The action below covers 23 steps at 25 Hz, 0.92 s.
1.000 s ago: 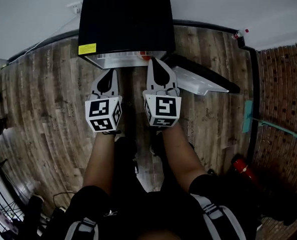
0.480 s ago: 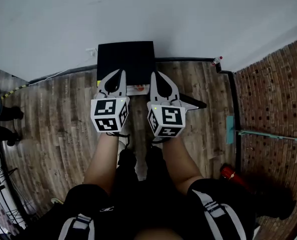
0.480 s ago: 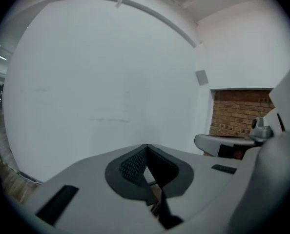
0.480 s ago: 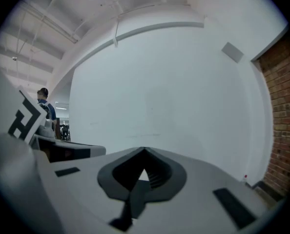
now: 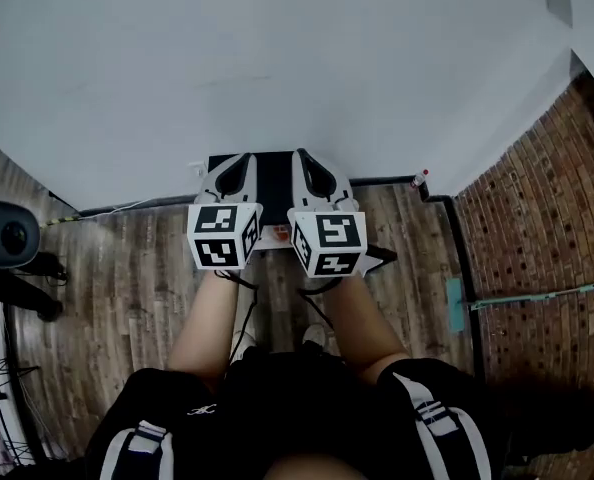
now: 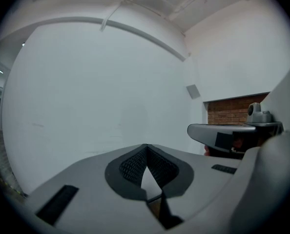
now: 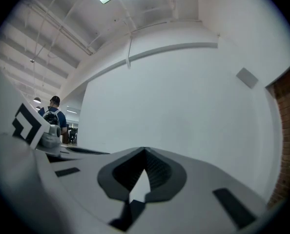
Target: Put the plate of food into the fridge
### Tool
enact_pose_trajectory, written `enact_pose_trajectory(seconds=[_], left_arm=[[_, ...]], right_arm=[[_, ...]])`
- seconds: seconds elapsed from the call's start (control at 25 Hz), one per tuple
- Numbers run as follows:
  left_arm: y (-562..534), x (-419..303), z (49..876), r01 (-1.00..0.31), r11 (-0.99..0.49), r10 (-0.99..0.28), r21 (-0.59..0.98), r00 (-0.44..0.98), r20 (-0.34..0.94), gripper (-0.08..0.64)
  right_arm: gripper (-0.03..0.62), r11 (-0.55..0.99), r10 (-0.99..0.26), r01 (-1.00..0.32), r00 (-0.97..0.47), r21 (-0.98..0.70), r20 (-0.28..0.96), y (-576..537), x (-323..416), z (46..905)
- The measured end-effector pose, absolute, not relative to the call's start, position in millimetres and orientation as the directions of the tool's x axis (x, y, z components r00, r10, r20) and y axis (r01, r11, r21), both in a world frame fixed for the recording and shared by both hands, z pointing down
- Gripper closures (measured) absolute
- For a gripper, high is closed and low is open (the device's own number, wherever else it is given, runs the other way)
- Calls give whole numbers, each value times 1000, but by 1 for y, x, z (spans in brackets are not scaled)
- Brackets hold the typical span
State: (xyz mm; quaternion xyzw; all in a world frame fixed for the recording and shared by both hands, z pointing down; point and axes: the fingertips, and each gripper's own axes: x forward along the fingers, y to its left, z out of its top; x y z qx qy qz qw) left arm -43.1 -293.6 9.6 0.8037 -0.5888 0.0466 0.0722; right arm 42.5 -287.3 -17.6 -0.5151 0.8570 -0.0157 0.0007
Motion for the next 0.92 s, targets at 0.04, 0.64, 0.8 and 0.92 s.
enact_pose_trajectory(seconds=[0.04, 0.64, 0.8, 0.92], left_arm=[[-292, -45, 3, -954, -292, -942, 67, 299, 152, 568], [-286, -49, -35, -962, -270, -957, 25, 271, 105, 568], [-290, -49, -31, -962, -272, -955, 26, 273, 118, 568], [-292, -47, -31, -961, -274, -954, 26, 275, 119, 568]], right_arm=[[580, 471, -882, -882, -471, -28, 14, -286, 43, -24], [580, 507, -862, -862, -507, 8, -13, -282, 38, -54], [580, 513, -858, -858, -513, 10, -2, -284, 34, -51], [580, 515, -857, -857, -515, 13, -4, -286, 34, -52]])
